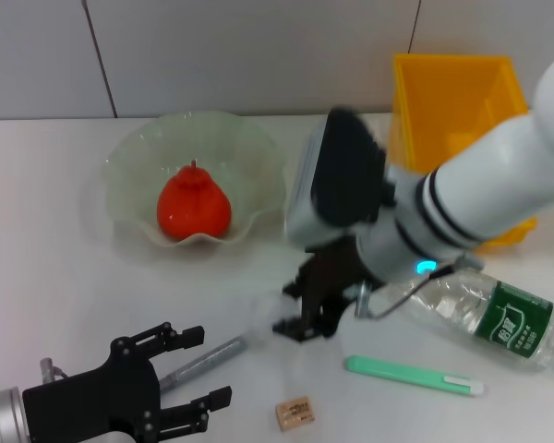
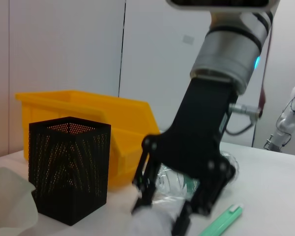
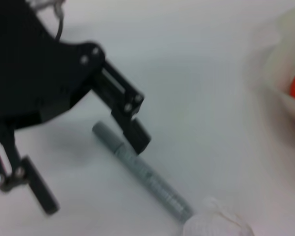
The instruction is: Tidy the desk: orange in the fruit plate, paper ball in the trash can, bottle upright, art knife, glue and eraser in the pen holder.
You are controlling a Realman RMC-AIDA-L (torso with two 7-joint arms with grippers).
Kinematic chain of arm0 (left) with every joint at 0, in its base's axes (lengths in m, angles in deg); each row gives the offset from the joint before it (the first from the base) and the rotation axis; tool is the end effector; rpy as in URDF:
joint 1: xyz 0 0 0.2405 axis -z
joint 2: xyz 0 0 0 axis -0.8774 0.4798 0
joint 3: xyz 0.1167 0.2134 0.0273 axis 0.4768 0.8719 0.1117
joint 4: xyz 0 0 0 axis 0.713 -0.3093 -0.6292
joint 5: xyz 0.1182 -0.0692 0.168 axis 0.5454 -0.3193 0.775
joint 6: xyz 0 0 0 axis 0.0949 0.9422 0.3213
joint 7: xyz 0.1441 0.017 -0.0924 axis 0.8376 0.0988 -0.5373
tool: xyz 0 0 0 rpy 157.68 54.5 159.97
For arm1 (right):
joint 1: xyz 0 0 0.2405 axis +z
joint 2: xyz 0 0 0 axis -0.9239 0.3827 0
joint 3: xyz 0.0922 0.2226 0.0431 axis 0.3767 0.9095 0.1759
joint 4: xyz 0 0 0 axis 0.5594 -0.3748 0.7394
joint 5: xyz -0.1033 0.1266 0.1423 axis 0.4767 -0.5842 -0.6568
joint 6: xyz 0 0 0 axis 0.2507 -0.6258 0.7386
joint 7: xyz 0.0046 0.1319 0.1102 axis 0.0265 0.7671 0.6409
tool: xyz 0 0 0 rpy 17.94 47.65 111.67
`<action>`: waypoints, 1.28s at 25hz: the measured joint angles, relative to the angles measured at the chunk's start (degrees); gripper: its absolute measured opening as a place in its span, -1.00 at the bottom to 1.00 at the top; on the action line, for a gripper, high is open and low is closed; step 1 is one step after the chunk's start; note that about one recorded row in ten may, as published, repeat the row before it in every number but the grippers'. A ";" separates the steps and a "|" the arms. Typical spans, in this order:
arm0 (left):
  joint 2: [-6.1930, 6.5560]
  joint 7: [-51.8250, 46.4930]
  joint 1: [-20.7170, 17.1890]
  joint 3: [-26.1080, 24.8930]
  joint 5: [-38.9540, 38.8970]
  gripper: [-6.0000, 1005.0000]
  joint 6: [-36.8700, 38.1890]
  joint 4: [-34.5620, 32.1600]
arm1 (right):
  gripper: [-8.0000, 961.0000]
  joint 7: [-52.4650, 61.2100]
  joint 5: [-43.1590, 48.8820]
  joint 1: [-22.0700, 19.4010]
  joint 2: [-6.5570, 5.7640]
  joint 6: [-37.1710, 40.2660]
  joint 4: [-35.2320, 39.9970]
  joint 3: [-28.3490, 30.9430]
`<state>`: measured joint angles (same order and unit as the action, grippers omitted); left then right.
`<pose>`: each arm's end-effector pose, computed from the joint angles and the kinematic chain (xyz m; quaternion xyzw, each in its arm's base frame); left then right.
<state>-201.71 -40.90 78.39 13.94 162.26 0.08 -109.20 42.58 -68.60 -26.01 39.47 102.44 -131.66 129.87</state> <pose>-0.2936 0.2514 -0.0597 -0.9359 -0.1370 -0.2834 0.1581 0.1085 0.3553 -0.1072 -0.9845 0.0807 -0.1205 0.0985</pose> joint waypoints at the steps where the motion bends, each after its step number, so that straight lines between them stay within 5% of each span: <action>1: 0.00 0.13 -0.08 -0.02 0.00 0.58 0.00 0.00 | 0.02 0.38 0.14 -0.17 -0.01 1.05 -1.10 1.54; 16: -0.08 0.41 0.15 0.11 0.00 0.58 0.08 0.00 | -0.02 8.48 10.34 -3.79 -0.12 5.34 -17.78 21.59; 23: -0.18 0.42 0.34 0.23 0.00 0.58 0.08 0.00 | -0.02 8.13 15.34 -4.93 -0.19 2.50 -18.20 30.68; 32: -0.17 0.42 0.34 0.20 0.00 0.58 0.08 0.00 | 0.01 8.33 21.68 -6.68 -0.19 -7.34 -10.24 31.83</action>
<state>-201.88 -40.48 78.73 14.13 162.26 0.15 -109.20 50.91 -46.92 -32.69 39.28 95.10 -141.90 161.69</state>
